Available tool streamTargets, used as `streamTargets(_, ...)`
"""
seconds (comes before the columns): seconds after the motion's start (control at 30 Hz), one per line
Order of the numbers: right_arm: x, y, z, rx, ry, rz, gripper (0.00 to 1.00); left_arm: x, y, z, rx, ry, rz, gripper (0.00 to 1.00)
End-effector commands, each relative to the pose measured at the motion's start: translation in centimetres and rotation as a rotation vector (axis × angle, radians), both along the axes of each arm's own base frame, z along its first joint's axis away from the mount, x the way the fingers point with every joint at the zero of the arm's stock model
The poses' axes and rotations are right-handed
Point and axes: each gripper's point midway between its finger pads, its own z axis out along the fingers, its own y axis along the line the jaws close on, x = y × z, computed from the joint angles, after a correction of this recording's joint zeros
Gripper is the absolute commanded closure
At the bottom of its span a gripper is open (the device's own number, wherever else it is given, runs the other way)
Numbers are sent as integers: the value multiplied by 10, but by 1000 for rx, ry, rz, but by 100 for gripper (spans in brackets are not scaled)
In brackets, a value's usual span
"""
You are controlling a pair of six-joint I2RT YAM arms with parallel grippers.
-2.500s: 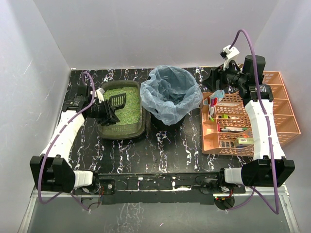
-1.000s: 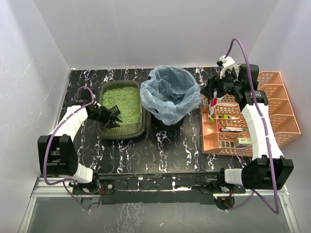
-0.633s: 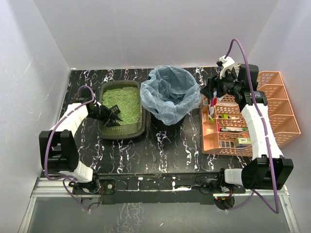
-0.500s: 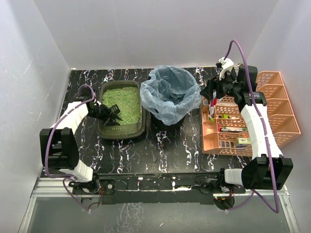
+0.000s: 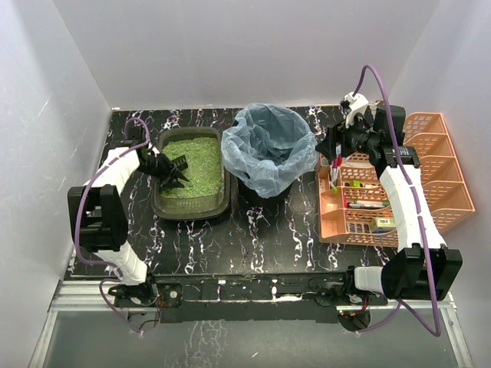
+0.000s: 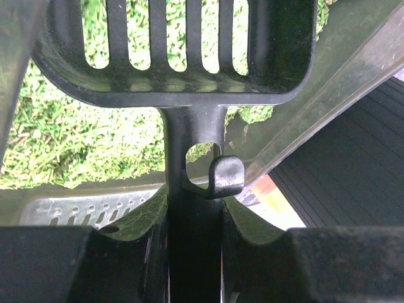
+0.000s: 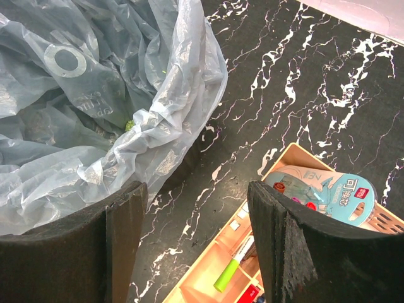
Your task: Clean the litter box
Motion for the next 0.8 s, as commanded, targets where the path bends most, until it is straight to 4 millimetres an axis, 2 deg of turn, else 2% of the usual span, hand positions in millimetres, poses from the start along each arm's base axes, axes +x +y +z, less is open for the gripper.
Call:
streamTargets(0.0,3,3,23,-9,-110,21,30,13,11,3,44,-48,-34,100)
streamTargets(0.33,3,2,23,-11,-112,20,30,24,18,-11,71,-41,-61,100)
streamTargets(0.57,3,3,21,-6,-106,23,30,42,32,-22,166,-92,-165,100)
streamTargets(0.77,4,3,23,-6,-108,23,30,48,41,-32,251,-135,-241,100)
